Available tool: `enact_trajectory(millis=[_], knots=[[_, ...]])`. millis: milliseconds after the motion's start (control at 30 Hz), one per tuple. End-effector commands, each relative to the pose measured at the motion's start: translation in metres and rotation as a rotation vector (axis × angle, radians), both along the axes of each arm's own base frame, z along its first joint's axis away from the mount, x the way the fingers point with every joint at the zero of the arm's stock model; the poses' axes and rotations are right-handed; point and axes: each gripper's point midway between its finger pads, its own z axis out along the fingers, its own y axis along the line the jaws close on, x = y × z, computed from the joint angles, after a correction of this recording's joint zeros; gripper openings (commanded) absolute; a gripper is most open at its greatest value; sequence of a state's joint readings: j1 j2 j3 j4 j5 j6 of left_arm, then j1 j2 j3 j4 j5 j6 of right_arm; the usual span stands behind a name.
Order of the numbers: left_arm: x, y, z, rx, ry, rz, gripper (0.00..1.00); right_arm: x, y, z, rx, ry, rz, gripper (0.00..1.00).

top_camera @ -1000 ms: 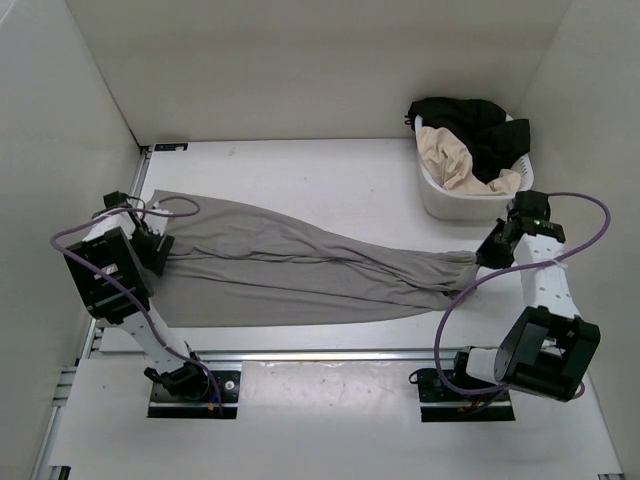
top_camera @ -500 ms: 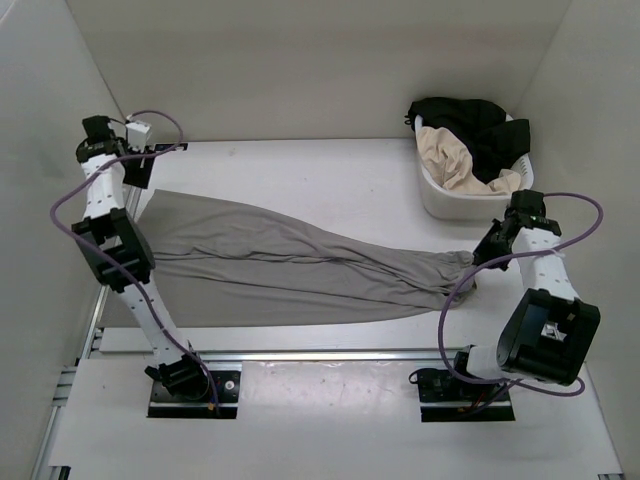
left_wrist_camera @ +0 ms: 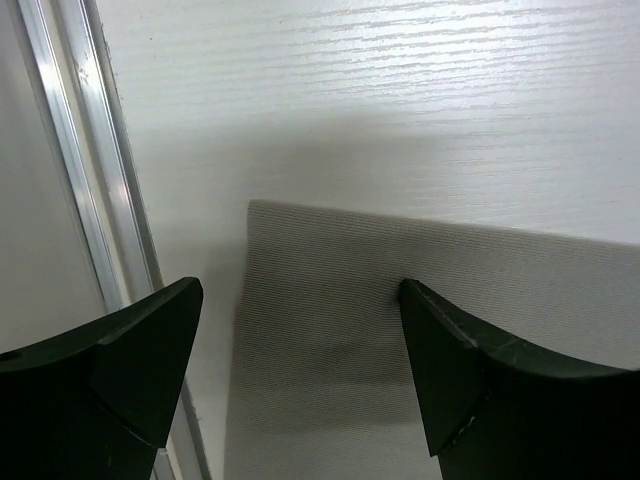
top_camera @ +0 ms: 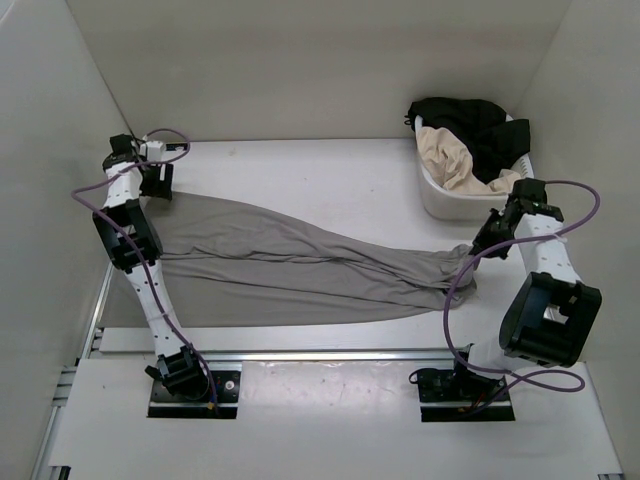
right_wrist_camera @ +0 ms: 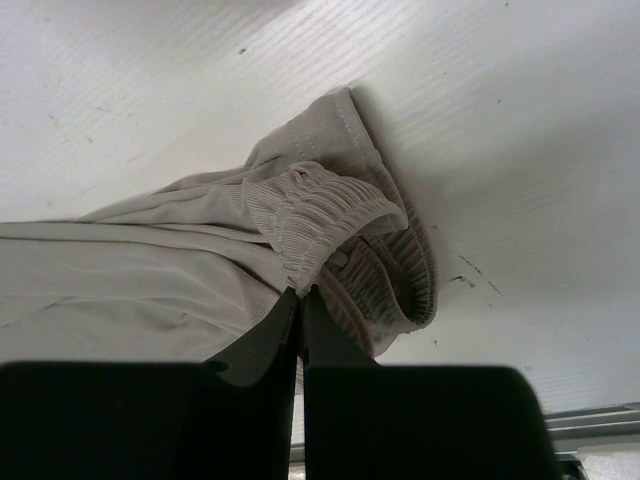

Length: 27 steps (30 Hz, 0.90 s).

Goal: Fold and stack the trousers
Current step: Fold the trousers

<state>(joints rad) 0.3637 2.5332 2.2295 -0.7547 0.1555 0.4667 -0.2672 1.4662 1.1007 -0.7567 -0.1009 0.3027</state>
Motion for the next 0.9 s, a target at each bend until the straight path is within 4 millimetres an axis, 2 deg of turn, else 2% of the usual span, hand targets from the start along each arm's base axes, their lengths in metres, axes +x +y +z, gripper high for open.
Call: enact_trajectory(millis=[0, 133, 200, 233, 267, 367, 433, 467, 500, 533, 567, 600, 633, 700, 733, 767, 800, 833, 867], knots=[[-0.026, -0.016, -0.044, -0.065, 0.120, 0.010, 0.92, 0.008, 0.001, 0.015, 0.008, -0.027, 0.030, 0.00], [-0.049, -0.042, -0.069, -0.178, 0.188, -0.040, 0.83, 0.012, 0.000, 0.022, 0.004, -0.041, 0.030, 0.00], [-0.061, -0.054, -0.068, -0.228, 0.226, -0.067, 0.47, 0.015, -0.001, 0.029, 0.000, -0.055, 0.030, 0.00], [-0.064, -0.061, -0.068, -0.259, 0.231, -0.087, 0.19, 0.015, -0.001, 0.029, 0.000, -0.055, 0.030, 0.00], [-0.069, -0.062, -0.066, -0.260, 0.241, -0.094, 0.14, 0.017, -0.002, 0.032, -0.003, -0.063, 0.030, 0.00], [-0.071, -0.056, -0.054, -0.214, 0.235, -0.100, 0.14, 0.023, -0.005, 0.039, -0.015, -0.074, 0.027, 0.00], [-0.055, -0.043, -0.018, -0.167, 0.150, -0.092, 0.14, 0.030, -0.007, 0.049, -0.020, -0.093, 0.027, 0.00], [-0.042, -0.027, 0.008, -0.137, 0.079, -0.077, 0.14, 0.042, -0.010, 0.068, -0.036, -0.149, 0.027, 0.00], [-0.030, -0.022, 0.044, -0.100, -0.002, -0.081, 0.14, 0.046, -0.012, 0.074, -0.039, -0.158, 0.027, 0.00], [-0.027, -0.012, 0.067, -0.070, -0.045, -0.066, 0.14, 0.051, -0.016, 0.085, -0.048, -0.186, 0.018, 0.00], [-0.017, -0.004, 0.096, -0.016, -0.117, -0.068, 0.14, 0.060, -0.017, 0.103, -0.053, -0.239, 0.024, 0.00], [-0.017, 0.005, 0.135, 0.037, -0.190, -0.064, 0.14, 0.064, -0.017, 0.112, -0.054, -0.261, 0.015, 0.00], [-0.018, 0.007, 0.152, 0.071, -0.220, -0.068, 0.14, 0.066, -0.018, 0.122, -0.061, -0.287, 0.015, 0.00], [-0.024, 0.009, 0.171, 0.124, -0.242, -0.086, 0.14, 0.068, -0.020, 0.137, -0.062, -0.327, 0.004, 0.00], [-0.030, 0.008, 0.191, 0.146, -0.270, -0.095, 0.14, 0.068, -0.020, 0.137, -0.062, -0.327, 0.004, 0.00], [-0.040, 0.006, 0.184, 0.150, -0.240, -0.102, 0.14, 0.066, -0.018, 0.144, -0.060, -0.348, 0.009, 0.00], [-0.047, 0.003, 0.186, 0.155, -0.236, -0.109, 0.14, 0.064, -0.017, 0.147, -0.057, -0.357, 0.002, 0.00], [-0.059, 0.003, 0.205, 0.169, -0.261, -0.100, 0.14, 0.062, -0.016, 0.145, -0.057, -0.357, 0.002, 0.00], [-0.066, 0.000, 0.207, 0.175, -0.257, -0.109, 0.14, 0.052, -0.015, 0.140, -0.064, -0.347, -0.004, 0.00]])
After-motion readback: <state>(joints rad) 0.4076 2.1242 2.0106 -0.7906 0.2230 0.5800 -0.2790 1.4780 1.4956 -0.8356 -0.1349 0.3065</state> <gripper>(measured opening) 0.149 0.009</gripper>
